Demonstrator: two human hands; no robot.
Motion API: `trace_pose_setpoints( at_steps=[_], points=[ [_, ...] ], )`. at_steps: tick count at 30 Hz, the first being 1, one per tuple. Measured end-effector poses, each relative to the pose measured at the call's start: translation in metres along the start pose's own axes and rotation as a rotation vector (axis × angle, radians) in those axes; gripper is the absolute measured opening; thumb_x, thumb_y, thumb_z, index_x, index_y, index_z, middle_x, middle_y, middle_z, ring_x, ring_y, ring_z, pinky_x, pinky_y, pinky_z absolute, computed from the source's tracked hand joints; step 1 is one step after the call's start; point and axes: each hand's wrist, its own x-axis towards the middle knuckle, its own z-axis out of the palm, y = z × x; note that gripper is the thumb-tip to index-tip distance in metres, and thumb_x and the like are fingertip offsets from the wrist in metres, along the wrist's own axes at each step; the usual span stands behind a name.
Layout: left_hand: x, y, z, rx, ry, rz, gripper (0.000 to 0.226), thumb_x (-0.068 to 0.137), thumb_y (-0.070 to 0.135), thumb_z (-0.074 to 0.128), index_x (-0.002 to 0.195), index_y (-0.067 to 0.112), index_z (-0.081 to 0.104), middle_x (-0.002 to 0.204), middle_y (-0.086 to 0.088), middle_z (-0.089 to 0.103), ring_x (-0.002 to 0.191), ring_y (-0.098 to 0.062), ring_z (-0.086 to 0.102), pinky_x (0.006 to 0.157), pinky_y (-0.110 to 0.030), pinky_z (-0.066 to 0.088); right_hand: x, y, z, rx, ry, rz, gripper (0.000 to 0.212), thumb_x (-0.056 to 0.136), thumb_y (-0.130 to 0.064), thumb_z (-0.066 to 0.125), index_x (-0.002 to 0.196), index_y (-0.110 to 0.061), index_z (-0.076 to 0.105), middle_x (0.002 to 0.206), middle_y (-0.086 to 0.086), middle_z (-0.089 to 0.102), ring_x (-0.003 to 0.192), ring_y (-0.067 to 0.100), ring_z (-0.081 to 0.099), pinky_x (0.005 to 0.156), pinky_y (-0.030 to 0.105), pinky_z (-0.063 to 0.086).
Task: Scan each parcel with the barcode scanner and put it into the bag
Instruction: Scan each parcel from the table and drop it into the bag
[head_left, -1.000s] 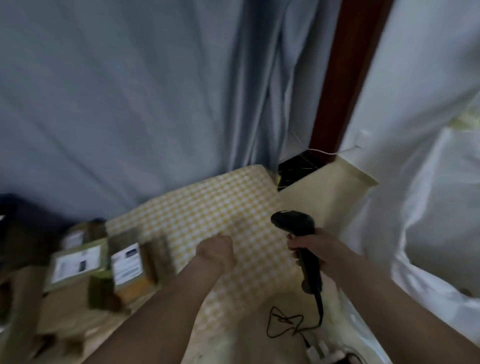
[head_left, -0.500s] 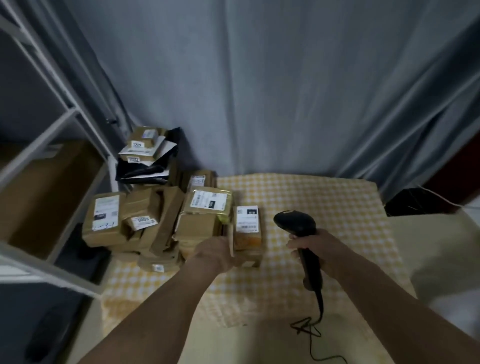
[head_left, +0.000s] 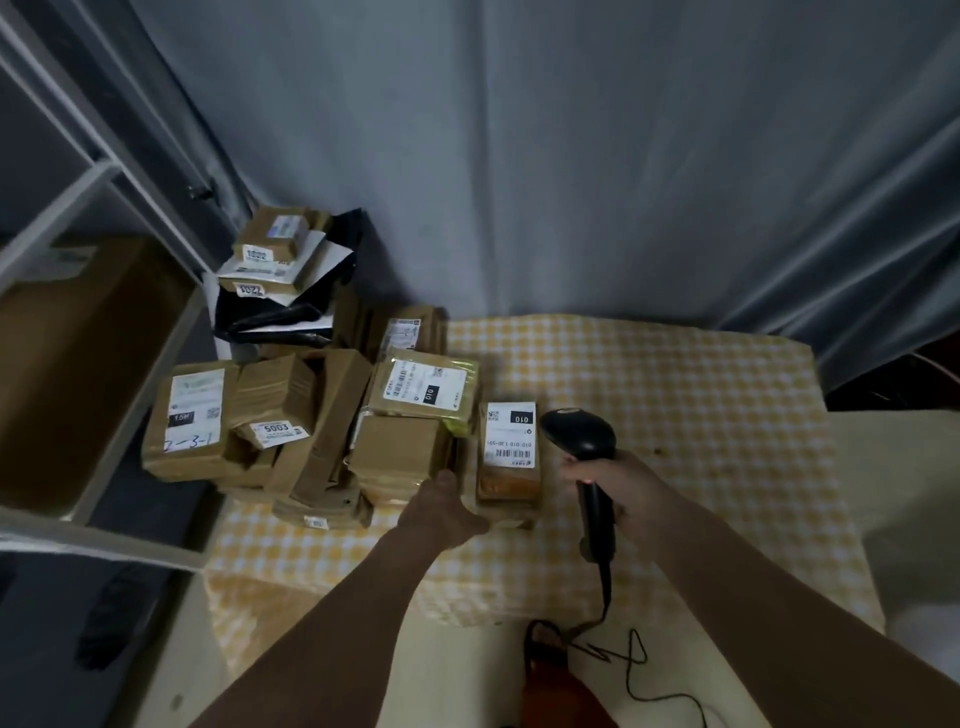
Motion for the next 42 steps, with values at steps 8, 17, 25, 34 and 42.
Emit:
trace_pose_setpoints(
  at_steps=[8, 17, 25, 34, 42],
  points=[
    [0.062, 0.028, 0.032, -0.217, 0.095, -0.037, 0.131, 0.049, 0.059, 0.088, 0.146, 0.007, 0.017, 0.144, -0.017, 0.033, 0.136, -0.034, 0.032, 0.11, -0.047, 0.035, 0.069, -0.017, 0.002, 0.028, -0.065, 0.036, 0.01, 0.084, -0.005, 0.067, 0.088, -0.013, 0.065, 0.075, -0.001, 0.065, 0.073, 0.015, 0.061, 0.063, 0.028, 0.043],
    [0.103, 0.043, 0.063, -0.311, 0.136, -0.129, 0.124, 0.047, 0.044, 0.092, 0.141, 0.011, 0.017, 0.133, -0.009, 0.041, 0.129, -0.029, 0.042, 0.098, -0.042, 0.046, 0.107, -0.003, 0.018, 0.152, -0.102, 0.168, 0.023, 0.082, -0.003, 0.067, 0.105, -0.006, 0.065, 0.096, 0.012, 0.072, 0.091, 0.029, 0.067, 0.067, 0.039, 0.051],
    [0.09, 0.044, 0.037, -0.225, 0.166, -0.09, 0.108, 0.054, 0.063, 0.081, 0.131, 0.009, 0.027, 0.126, -0.008, 0.04, 0.122, -0.028, 0.044, 0.098, -0.039, 0.046, 0.08, -0.009, 0.024, 0.131, -0.105, 0.124, 0.026, 0.081, -0.003, 0.068, 0.107, -0.008, 0.066, 0.099, 0.011, 0.072, 0.091, 0.026, 0.067, 0.07, 0.036, 0.052],
    [0.056, 0.044, -0.045, -0.107, -0.15, 0.134, 0.112, 0.025, 0.047, 0.084, 0.121, 0.028, 0.03, 0.121, 0.002, 0.043, 0.122, -0.021, 0.047, 0.094, -0.038, 0.051, 0.037, -0.049, 0.038, 0.196, 0.107, 0.094, 0.02, 0.081, 0.002, 0.067, 0.099, -0.004, 0.062, 0.089, 0.014, 0.064, 0.081, 0.029, 0.061, 0.074, 0.04, 0.05],
    [0.043, 0.005, -0.161, -0.095, -0.054, 0.441, 0.103, 0.066, 0.002, 0.077, 0.143, 0.039, 0.02, 0.136, -0.002, 0.022, 0.135, -0.028, 0.032, 0.107, -0.032, 0.041, -0.002, -0.094, 0.096, 0.361, 0.124, -0.159, 0.027, 0.081, 0.005, 0.064, 0.107, -0.001, 0.061, 0.087, 0.014, 0.064, 0.076, 0.024, 0.059, 0.069, 0.037, 0.049]
  ],
)
